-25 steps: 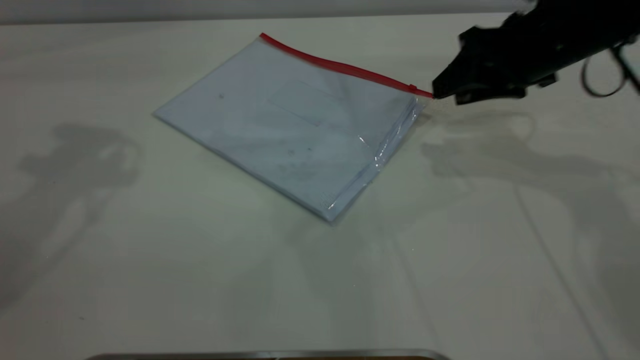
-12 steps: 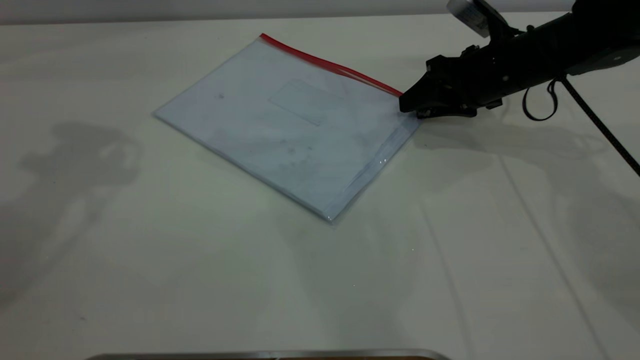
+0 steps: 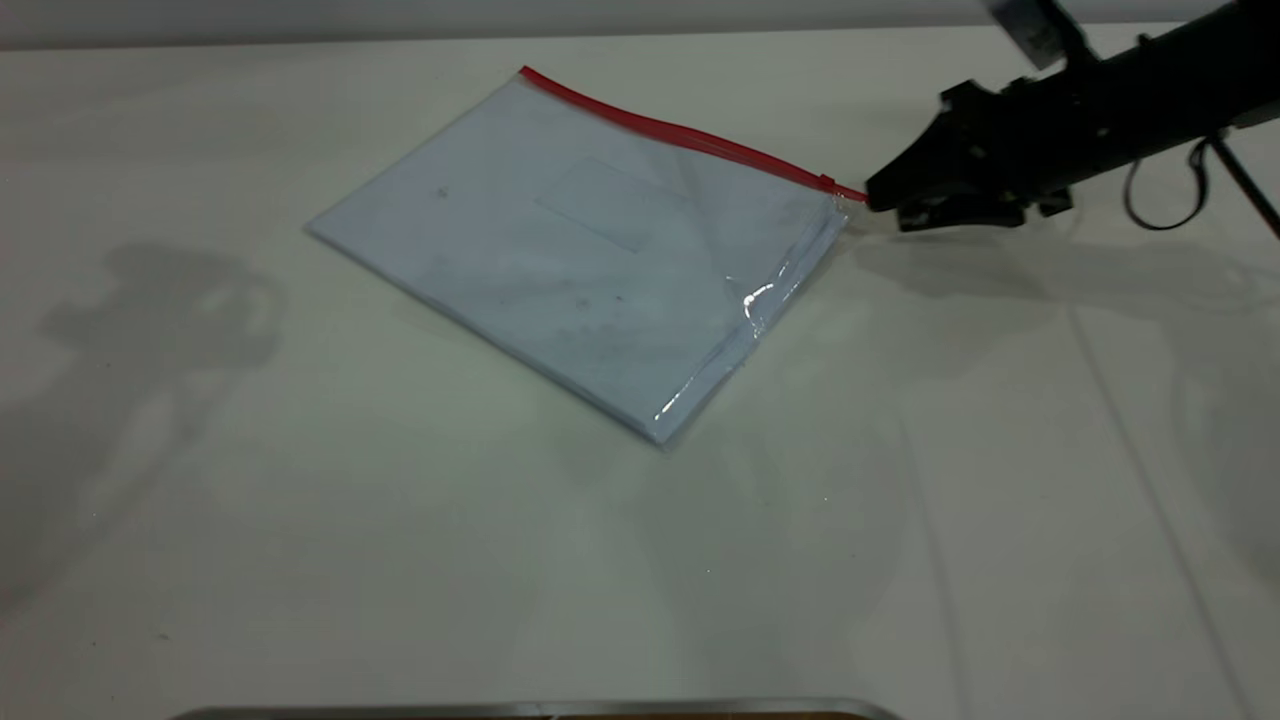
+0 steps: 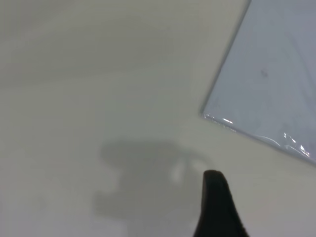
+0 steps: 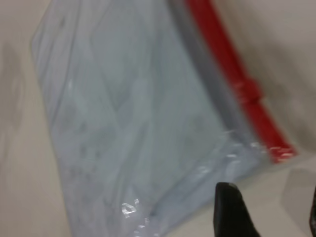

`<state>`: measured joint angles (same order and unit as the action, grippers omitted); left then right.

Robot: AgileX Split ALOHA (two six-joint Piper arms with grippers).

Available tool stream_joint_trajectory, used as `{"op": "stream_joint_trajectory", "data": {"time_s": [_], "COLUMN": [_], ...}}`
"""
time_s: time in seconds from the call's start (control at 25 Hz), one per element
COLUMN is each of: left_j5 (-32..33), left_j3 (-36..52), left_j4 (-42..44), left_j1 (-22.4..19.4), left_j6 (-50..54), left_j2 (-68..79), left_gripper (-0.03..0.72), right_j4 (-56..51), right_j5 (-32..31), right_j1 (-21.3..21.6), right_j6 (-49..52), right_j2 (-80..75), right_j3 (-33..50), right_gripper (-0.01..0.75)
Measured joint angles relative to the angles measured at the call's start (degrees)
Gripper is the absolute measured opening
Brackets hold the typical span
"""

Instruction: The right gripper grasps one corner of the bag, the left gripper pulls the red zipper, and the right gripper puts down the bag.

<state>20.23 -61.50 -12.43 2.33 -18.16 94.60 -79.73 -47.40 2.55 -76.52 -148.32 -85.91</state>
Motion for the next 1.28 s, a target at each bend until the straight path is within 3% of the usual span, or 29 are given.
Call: {"op": "stream_joint_trajectory", "data": {"time_s": [0.16,0.84,1.0,1.2,1.28], "left_j5": [-0.3,-0.5,-0.5,-0.6,-1.0], "left_j3": [0.0,0.0,0.0,0.0,0.0], "left_j4": [0.0,0.0,0.0,0.0,0.0], "left_j1": [0.0,0.1,0.1,0.1,0.1], "left_j6": [0.0,0.0,0.0,-0.2,-0.2], "left_j2": [1.4,1.7,1.7,1.7,1.7], "left_gripper": [0.54,0.54,0.54,0.54,0.54], "right_j4": [-1.1,-21.0,-21.5,-21.5,-21.5], "right_j5": [1.2,3.8,4.4,3.5,1.8], "right_j1": [-0.2,-8.3,-8.8,-8.8,-8.8], "right_j6": [-1.3,-11.9,-12.2,-13.0,-13.7], "right_j2": [0.0,-3.5,-3.5,-3.5,-3.5], "right_j3": [0.0,-0.1,-0.1,-0.1,-0.4], "right_gripper": [0.422,0.403,0.302,0.059,0.033]}}
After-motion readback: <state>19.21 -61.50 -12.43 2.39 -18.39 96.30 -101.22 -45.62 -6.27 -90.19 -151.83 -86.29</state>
